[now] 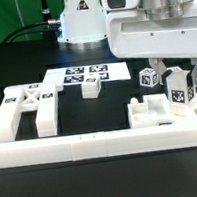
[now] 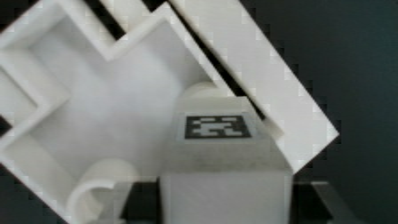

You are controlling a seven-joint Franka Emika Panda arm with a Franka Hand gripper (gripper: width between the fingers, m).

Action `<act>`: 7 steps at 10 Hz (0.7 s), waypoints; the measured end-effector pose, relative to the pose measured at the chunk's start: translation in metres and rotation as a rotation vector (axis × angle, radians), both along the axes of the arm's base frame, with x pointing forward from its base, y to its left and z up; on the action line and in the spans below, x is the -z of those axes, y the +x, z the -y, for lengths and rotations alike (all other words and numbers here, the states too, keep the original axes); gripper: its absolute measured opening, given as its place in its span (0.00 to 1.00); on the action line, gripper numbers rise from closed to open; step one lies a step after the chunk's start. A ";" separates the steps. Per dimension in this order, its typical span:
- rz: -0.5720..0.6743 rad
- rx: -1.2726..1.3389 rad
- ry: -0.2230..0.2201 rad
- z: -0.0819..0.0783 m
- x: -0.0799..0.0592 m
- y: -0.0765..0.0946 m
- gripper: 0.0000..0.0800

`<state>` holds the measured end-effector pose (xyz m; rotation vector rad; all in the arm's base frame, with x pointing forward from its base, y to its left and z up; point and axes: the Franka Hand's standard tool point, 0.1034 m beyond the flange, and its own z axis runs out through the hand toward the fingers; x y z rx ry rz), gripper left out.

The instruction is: Assemble chair

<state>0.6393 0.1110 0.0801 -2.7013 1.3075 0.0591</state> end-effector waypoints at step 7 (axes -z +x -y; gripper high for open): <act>-0.006 0.080 0.002 -0.007 -0.004 0.000 0.80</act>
Offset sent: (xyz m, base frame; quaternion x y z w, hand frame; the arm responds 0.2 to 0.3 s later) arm 0.0000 0.0000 0.0000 0.0000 0.0000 0.1296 0.9916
